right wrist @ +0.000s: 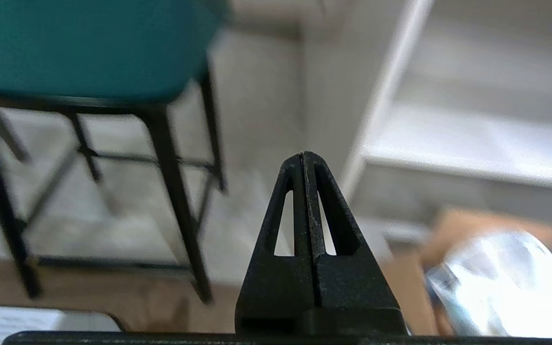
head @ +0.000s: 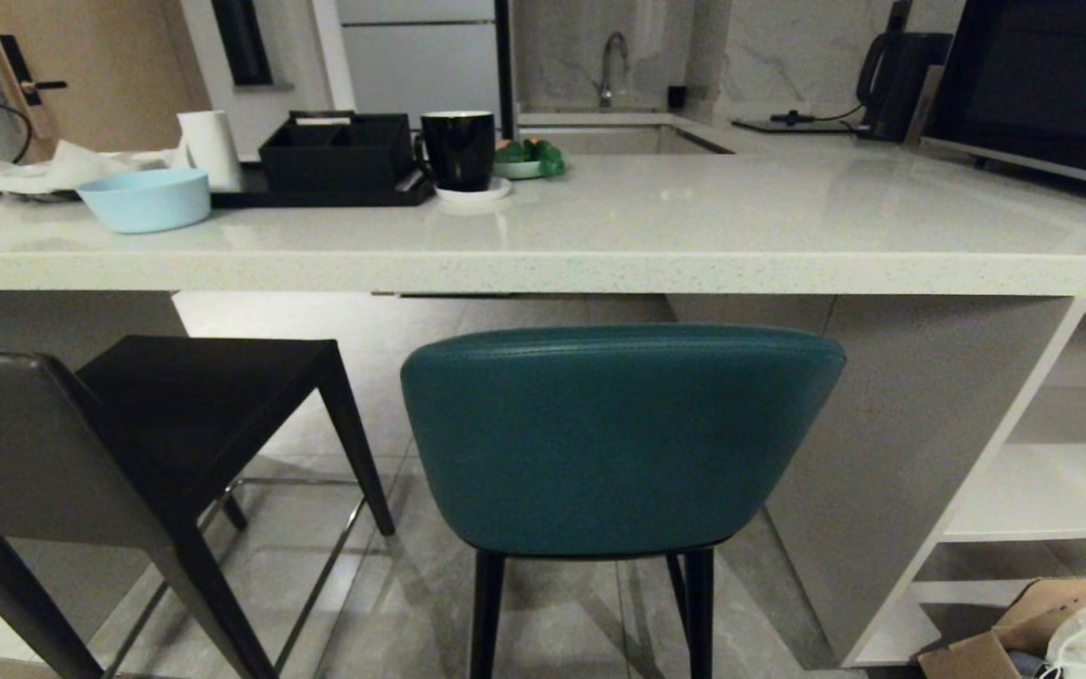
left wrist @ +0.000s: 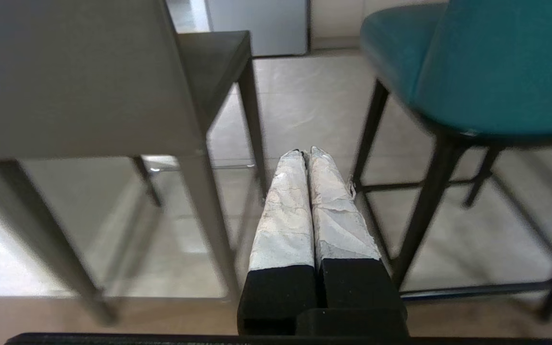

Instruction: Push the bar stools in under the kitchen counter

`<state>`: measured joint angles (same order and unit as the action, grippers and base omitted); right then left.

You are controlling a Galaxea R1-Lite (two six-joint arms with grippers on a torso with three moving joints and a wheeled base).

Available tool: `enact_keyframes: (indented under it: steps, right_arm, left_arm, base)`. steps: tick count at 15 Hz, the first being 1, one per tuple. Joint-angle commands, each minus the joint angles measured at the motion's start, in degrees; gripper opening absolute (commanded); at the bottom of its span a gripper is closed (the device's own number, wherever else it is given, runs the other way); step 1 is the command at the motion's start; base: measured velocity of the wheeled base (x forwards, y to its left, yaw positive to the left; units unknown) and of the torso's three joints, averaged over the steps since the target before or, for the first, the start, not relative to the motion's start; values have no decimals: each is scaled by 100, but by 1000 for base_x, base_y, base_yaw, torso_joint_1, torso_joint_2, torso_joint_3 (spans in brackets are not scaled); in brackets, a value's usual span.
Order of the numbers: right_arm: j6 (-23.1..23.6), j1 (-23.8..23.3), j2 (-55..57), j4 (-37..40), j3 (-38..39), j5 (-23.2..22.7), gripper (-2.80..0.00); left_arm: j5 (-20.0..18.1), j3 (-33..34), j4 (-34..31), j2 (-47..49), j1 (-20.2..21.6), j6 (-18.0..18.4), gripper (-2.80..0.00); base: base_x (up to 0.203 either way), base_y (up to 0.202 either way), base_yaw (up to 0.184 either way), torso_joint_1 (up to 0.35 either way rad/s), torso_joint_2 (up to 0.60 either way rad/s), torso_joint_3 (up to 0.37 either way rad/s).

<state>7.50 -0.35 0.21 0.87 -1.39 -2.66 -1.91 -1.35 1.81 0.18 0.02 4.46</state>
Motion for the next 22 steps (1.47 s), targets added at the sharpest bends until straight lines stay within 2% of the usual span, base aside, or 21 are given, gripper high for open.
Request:
enact_keyframes:
  steps: [1, 5, 13, 16, 22]
  right_arm:
    - [-39, 1, -21, -70, 130, -41, -280]
    - [-623, 5, -21, -104, 134, 248, -280]
    - [-706, 9, -12, -105, 130, 257, -280]
    - [-706, 9, -12, -105, 130, 257, -280]
    - [-715, 9, -12, -111, 130, 257, -280]
  left_arm:
    - [7, 241, 83, -27, -2, -174, -280]
    - [32, 241, 85, -27, -20, -174, -280]
    - [24, 232, 74, -27, -20, -156, -280]
    - [170, 241, 92, -27, -12, -490, -280]
    - [173, 241, 92, -27, -11, -490, -280]
  base:
    - [0, 0, 0, 0, 0, 0]
    - [0, 0, 0, 0, 0, 0]
    - [0, 0, 0, 0, 0, 0]
    - [0, 0, 0, 0, 0, 0]
    - [0, 0, 0, 0, 0, 0]
